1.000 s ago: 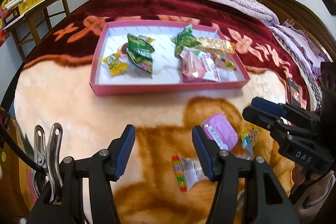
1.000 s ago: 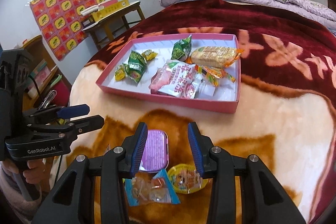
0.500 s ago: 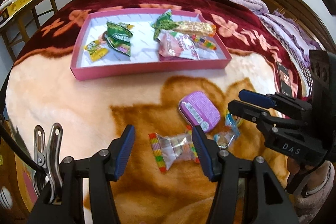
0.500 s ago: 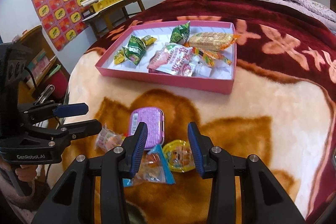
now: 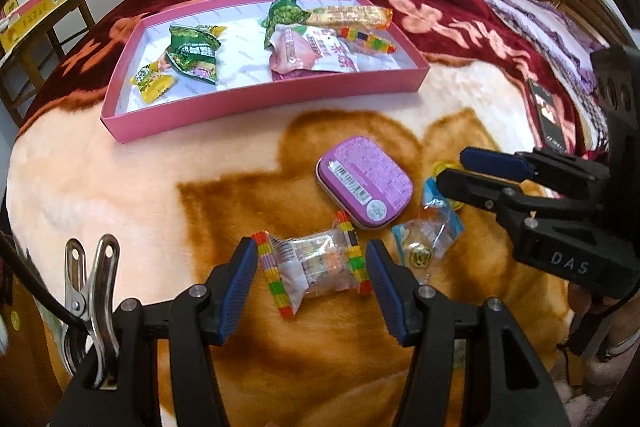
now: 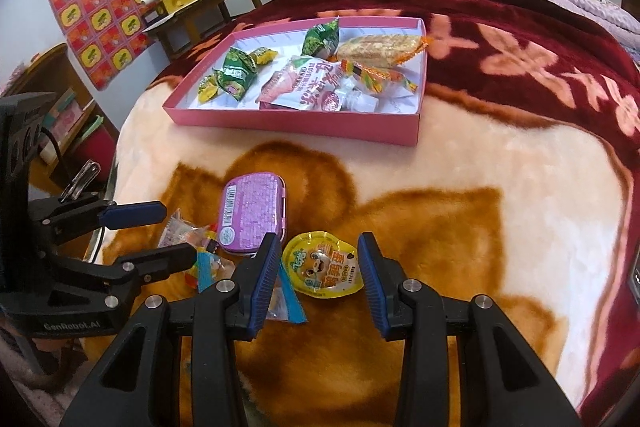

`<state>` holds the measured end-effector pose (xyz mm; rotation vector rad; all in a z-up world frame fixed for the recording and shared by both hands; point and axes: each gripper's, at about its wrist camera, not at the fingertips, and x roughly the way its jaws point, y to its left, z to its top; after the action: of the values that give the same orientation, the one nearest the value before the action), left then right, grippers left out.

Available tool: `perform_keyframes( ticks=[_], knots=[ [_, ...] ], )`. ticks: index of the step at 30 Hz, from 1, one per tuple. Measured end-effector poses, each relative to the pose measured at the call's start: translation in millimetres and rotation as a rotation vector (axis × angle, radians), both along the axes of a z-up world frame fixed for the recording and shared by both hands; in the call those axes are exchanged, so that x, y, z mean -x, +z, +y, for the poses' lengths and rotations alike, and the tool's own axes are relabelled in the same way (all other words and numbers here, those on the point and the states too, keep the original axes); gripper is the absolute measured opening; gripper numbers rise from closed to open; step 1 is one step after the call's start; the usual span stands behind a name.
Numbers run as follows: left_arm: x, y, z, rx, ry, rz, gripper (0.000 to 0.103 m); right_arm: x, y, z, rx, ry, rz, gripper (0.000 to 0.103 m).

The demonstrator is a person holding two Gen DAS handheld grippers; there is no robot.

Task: Organize snacks
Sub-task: 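Grasp the rainbow-striped wrapped candy with the left tool while the right tool grasps the yellow jelly cup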

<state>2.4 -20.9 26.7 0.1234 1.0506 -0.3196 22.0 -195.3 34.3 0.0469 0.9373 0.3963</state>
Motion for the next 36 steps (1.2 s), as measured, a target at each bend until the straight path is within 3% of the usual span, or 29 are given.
perform_keyframes(
  ticks=[4, 8, 19, 30, 36],
  knots=[
    [0, -7, -1, -0.040, 0.013, -0.015, 0.060, 1, -4, -1, 0.020, -0.005, 0.007, 0.042],
    [-1, -9, 1, -0.018, 0.016, -0.008, 0.060, 2, -8, -3, 0.028, -0.022, 0.009, 0.053],
    [0, -13, 1, -0.002, 0.010, -0.017, 0.055, 3, -16, -3, -0.004, -0.018, 0.024, 0.053],
    [3, -11, 3, 0.022, 0.002, -0.025, 0.045, 2, -17, -3, 0.025, -0.017, -0.003, 0.025],
    [4, -6, 6, 0.032, 0.014, -0.039, 0.044, 4, -14, -5, 0.005, -0.023, -0.014, 0.024]
  ],
)
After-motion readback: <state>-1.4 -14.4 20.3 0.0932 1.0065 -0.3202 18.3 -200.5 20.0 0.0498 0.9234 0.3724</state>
